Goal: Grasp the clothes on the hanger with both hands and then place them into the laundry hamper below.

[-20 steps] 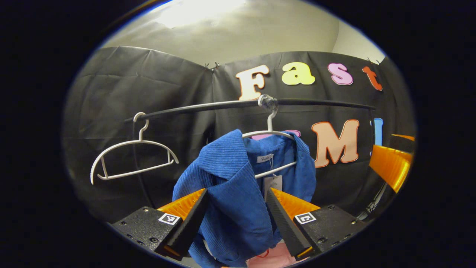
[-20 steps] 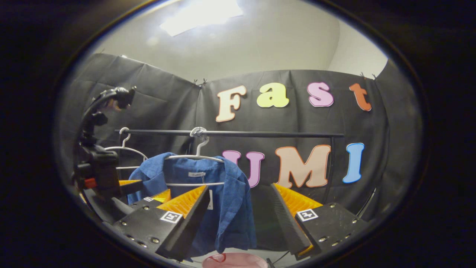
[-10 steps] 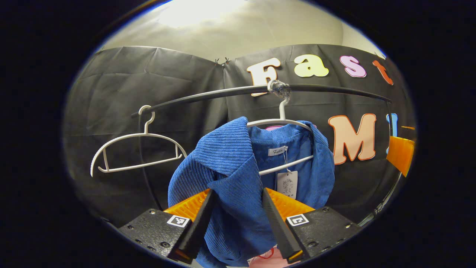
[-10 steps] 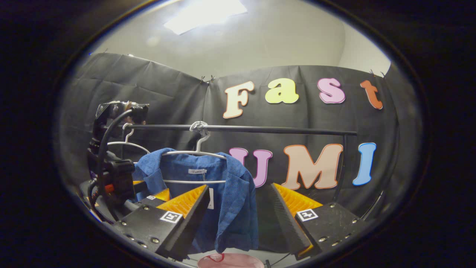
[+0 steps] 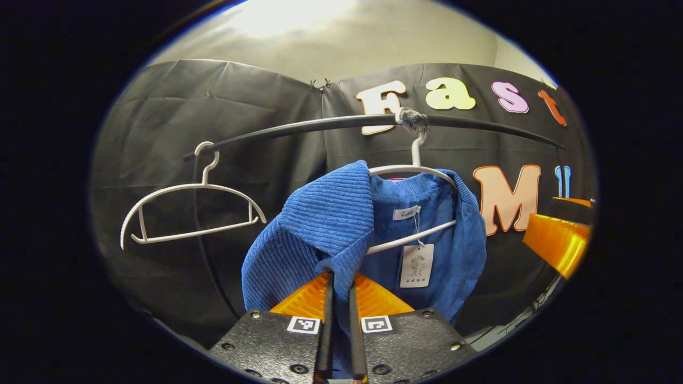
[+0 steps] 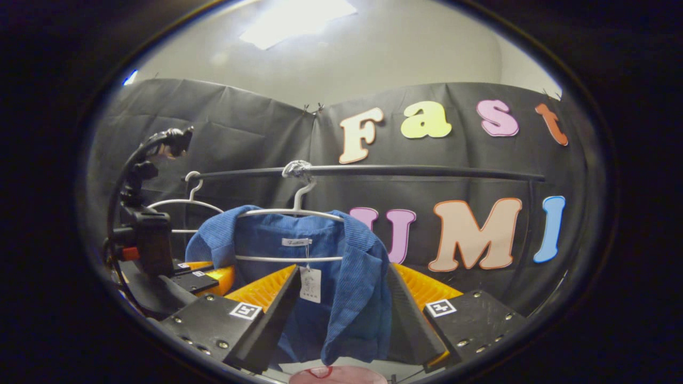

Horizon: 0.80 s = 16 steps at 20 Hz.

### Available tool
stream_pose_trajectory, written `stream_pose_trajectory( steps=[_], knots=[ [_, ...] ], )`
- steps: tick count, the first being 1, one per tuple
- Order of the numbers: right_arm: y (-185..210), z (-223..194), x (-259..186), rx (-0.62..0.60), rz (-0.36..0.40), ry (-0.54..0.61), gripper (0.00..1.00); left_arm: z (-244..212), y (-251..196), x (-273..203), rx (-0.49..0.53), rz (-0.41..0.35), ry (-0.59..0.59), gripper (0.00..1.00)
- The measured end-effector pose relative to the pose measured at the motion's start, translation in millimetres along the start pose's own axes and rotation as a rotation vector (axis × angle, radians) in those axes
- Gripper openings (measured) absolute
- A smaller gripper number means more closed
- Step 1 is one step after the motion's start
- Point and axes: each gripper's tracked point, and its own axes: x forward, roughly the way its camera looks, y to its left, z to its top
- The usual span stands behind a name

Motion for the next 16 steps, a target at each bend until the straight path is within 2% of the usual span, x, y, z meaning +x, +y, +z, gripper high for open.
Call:
stream_pose_trajectory(
  steps=[1,3,5,8,10,16],
  knots=[
    [1.3,-3.1,5.7,-0.001,0.006,0.004,0.96,0.1,-1.0,-1.0,0.005,-0.002,0.000,0.10],
    [4.5,-10.6,12.7,-0.004,0.017,0.014,0.96,1.7,-3.5,-3.0,0.010,-0.015,0.001,0.07],
    [5.9,-18.1,23.5,-0.004,0.024,0.025,0.96,2.7,-6.7,-6.6,0.012,-0.039,-0.002,0.08],
    [5.1,-36.0,39.0,0.001,0.022,0.047,0.96,5.0,-6.7,-11.5,0.008,-0.067,-0.002,0.03],
    [5.0,-48.9,51.7,0.015,0.021,0.064,0.96,6.4,-3.4,-15.2,0.007,-0.074,0.001,0.05],
    [-12.5,-67.8,104.8,0.018,-0.059,0.028,0.96,12.2,6.9,-24.4,0.030,-0.067,0.001,0.03]
  ],
)
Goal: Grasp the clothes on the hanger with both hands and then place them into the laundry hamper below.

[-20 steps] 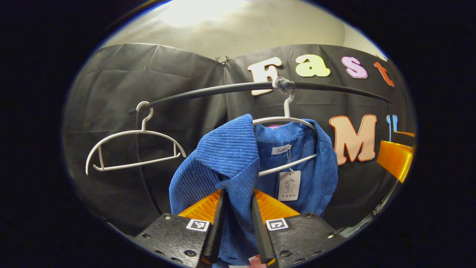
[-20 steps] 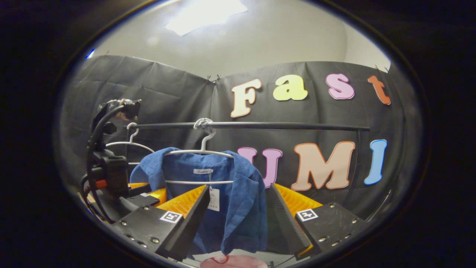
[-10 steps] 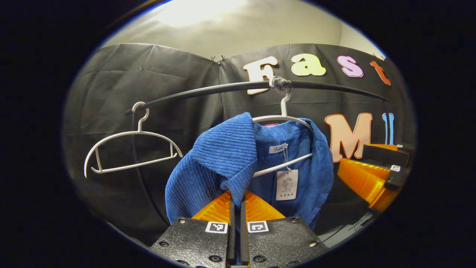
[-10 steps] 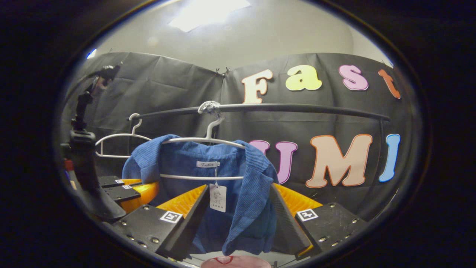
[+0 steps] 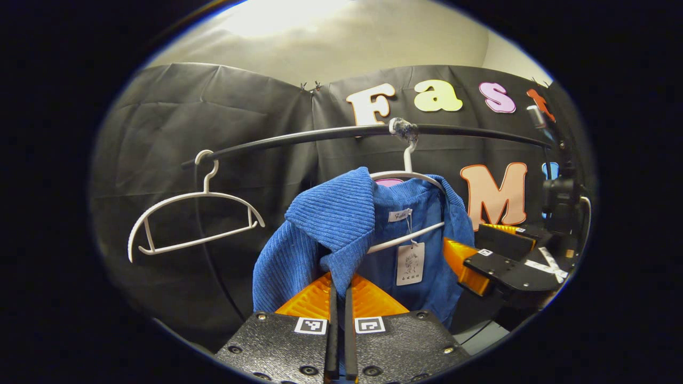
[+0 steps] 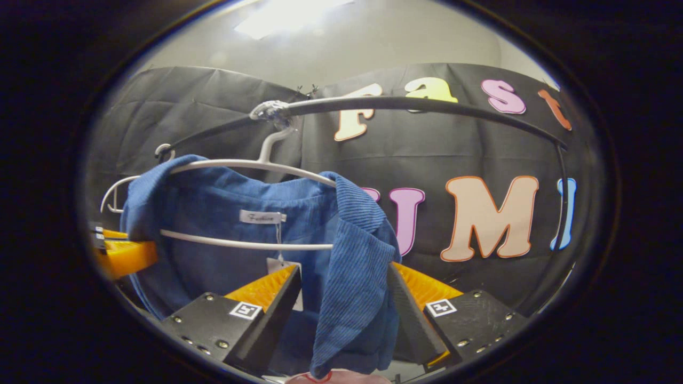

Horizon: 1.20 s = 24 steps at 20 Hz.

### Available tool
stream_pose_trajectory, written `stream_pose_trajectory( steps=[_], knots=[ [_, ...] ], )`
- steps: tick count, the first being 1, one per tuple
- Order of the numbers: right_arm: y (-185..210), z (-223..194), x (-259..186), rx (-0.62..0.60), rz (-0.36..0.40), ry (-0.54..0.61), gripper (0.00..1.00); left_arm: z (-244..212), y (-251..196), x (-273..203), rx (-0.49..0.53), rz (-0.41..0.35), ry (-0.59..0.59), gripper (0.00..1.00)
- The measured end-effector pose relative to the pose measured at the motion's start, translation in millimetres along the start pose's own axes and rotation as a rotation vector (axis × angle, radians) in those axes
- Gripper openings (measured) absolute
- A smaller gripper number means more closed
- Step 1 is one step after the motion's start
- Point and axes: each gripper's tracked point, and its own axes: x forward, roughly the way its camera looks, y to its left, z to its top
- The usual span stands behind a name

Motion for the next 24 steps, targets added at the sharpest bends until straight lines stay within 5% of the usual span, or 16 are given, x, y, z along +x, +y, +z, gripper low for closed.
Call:
stream_pose_trajectory(
  steps=[8,15,24],
  knots=[
    [-8.1,-24.9,36.0,0.064,0.016,0.058,0.96,6.4,2.4,-6.6,-0.026,-0.024,0.002,0.05],
    [-12.6,-38.3,39.0,0.053,0.004,0.116,0.16,6.2,4.0,-5.1,-0.012,-0.041,0.003,0.05],
    [-65.9,-3.0,46.3,0.042,-0.129,0.062,0.15,33.7,30.9,-13.1,-0.111,-0.052,-0.018,0.07]
  ],
)
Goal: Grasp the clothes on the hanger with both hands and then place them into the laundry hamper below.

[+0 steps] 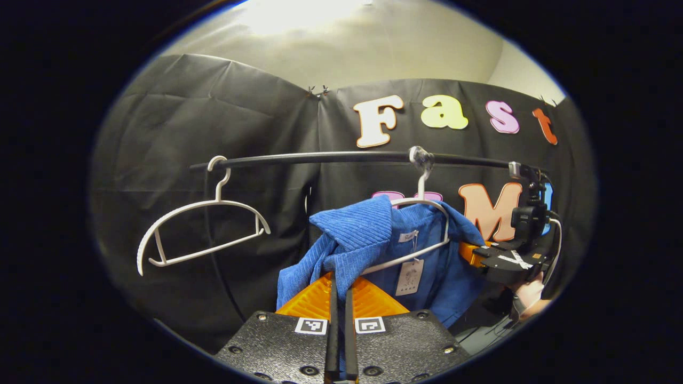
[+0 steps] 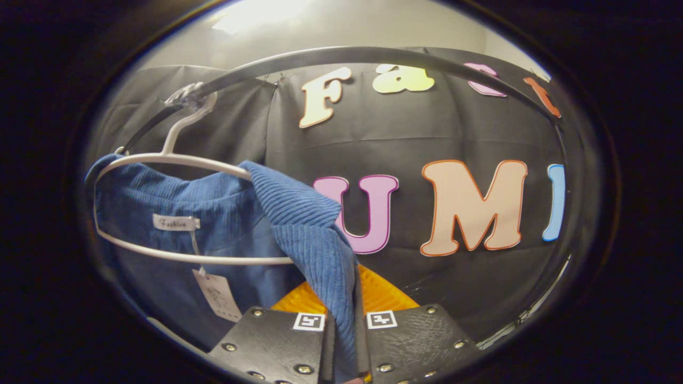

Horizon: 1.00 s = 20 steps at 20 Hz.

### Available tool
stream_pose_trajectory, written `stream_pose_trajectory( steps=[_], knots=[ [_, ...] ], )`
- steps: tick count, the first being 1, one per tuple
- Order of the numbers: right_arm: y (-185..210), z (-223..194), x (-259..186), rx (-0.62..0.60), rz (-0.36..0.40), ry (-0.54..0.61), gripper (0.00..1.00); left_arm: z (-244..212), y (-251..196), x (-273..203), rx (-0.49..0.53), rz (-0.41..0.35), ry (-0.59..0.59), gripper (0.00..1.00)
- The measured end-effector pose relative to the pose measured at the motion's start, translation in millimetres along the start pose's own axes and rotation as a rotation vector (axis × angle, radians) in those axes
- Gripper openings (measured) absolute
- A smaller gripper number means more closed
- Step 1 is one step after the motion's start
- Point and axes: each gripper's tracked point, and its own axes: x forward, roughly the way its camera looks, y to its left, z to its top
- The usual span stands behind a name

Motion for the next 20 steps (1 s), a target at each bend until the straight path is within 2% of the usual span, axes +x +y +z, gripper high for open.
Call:
stream_pose_trajectory(
  steps=[3,7,11,20],
  knots=[
    [-14.4,11.5,8.0,-0.008,-0.028,-0.019,0.15,7.2,1.1,-1.8,-0.010,-0.015,0.000,0.03],
    [-31.7,31.5,19.6,-0.013,-0.057,-0.056,0.15,19.9,-1.8,-6.8,-0.030,-0.045,-0.009,0.05],
    [-41.8,45.7,30.3,-0.031,-0.076,-0.084,0.15,41.5,12.1,-15.1,-0.030,-0.035,-0.044,0.05],
    [-45.0,51.7,43.2,-0.052,-0.091,-0.124,0.15,65.5,41.9,-23.5,-0.145,-0.034,-0.064,0.05]
  ],
)
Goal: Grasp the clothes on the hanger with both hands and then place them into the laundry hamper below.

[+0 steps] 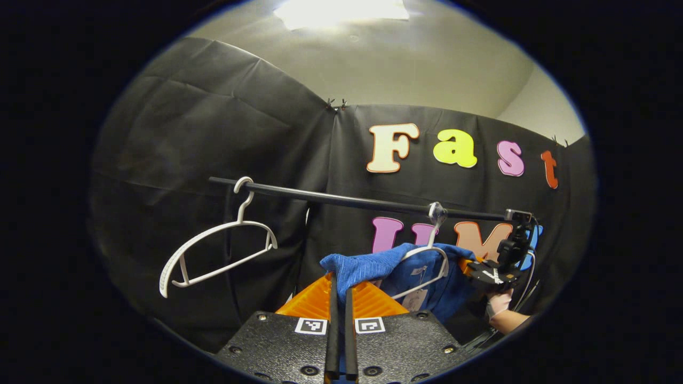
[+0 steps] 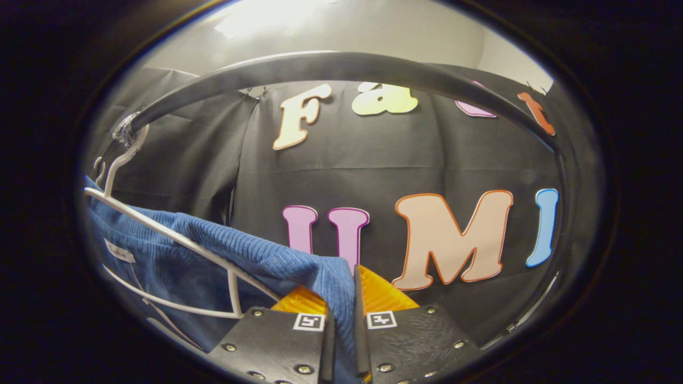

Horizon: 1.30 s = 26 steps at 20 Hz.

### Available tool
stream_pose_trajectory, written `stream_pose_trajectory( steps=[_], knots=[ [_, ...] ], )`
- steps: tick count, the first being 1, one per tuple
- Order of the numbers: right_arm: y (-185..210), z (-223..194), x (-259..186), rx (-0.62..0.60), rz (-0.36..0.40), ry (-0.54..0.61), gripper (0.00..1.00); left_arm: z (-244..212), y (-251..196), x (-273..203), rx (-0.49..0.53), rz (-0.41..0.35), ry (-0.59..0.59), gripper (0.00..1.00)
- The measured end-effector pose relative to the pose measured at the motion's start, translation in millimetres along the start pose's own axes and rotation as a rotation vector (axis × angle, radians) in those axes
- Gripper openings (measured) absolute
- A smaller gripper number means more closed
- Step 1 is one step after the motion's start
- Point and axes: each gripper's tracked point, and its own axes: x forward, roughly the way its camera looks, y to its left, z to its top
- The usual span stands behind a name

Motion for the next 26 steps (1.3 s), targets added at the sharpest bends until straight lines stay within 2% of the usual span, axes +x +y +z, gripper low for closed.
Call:
stream_pose_trajectory(
  steps=[3,8,13,20,26],
  knots=[
    [10.0,-2.1,5.9,-0.010,0.020,-0.004,0.15,5.8,12.8,0.6,-0.030,0.002,-0.004,0.05],
    [29.4,-8.7,8.1,-0.050,0.074,-0.004,0.14,5.1,41.5,0.0,-0.001,0.035,0.018,0.05],
    [33.3,-15.8,10.3,-0.043,0.089,0.009,0.15,-16.1,56.6,9.4,0.049,0.062,0.058,0.05],
    [25.2,-25.2,15.0,-0.042,0.066,0.030,0.15,-48.9,59.2,30.4,0.044,0.039,0.080,0.05],
    [6.2,-50.3,15.9,-0.034,0.042,0.087,0.15,-87.2,56.3,41.6,0.035,0.015,0.109,0.05]
  ],
)
